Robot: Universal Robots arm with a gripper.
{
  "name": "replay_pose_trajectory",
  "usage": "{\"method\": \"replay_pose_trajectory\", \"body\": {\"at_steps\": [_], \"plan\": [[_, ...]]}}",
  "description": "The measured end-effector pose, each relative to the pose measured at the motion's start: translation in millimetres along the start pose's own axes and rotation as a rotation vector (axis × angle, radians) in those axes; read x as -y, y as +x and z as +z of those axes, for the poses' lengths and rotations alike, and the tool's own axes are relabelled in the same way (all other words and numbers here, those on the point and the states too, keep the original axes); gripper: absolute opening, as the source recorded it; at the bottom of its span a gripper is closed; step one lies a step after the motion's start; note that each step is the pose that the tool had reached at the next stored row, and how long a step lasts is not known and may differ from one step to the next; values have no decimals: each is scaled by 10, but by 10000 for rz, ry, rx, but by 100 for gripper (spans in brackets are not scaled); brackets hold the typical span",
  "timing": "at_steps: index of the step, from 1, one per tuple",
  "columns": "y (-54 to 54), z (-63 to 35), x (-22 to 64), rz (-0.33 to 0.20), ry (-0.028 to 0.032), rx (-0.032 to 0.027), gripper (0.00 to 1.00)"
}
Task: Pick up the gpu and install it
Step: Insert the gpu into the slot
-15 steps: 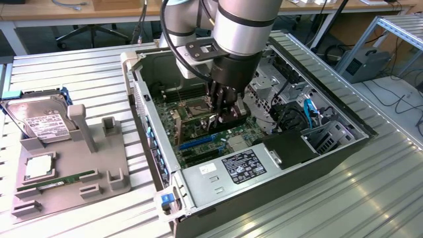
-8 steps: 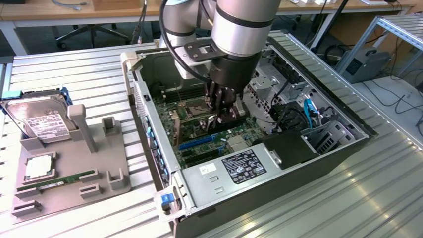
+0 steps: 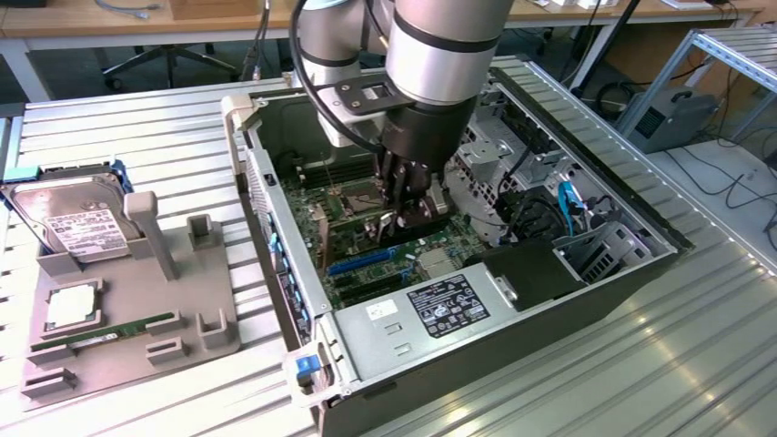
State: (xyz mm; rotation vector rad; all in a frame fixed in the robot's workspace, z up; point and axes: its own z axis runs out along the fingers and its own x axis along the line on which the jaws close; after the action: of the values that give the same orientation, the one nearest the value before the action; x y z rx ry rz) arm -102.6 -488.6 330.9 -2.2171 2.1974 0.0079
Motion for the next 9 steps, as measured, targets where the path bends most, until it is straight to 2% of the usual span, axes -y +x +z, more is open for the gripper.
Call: {"method": "replay_pose_trajectory", "body": {"at_steps": [9], "plan": [[0,12,-37,0,0,1,27]]}}
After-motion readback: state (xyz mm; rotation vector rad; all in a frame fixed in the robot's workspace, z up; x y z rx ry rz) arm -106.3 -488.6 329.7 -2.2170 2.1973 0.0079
